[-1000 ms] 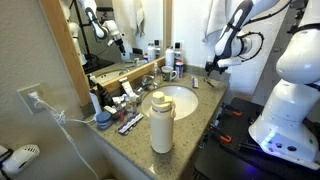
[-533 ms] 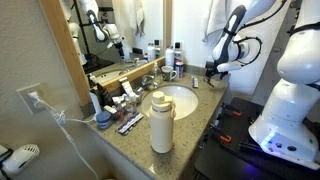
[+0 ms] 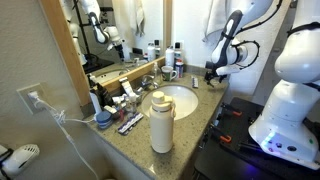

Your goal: Move the shaving stick to the left side of the sink counter

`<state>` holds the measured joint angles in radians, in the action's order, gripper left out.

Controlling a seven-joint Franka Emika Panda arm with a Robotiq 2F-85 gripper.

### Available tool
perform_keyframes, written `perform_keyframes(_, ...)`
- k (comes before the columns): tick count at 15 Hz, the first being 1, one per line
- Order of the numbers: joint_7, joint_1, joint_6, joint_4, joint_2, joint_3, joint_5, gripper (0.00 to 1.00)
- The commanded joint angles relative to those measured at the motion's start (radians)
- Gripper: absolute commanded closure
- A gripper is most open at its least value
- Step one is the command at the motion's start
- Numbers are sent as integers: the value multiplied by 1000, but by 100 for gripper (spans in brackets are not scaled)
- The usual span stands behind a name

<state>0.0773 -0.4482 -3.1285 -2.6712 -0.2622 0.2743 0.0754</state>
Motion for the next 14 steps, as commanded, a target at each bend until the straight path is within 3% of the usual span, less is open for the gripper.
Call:
perform_keyframes(1, -48, -84, -84, 20, -49, -74, 0, 0)
perform_keyframes(9, -58, -223, -156, 81, -145, -189, 45, 0)
perform_keyframes(11, -88, -234, -155, 93, -158, -212, 12, 0)
perform_keyframes(12, -96, -242, -152, 97, -161, -223, 11, 25)
perform_keyframes(14, -99, -253, -150, 106, -169, -241, 10, 34)
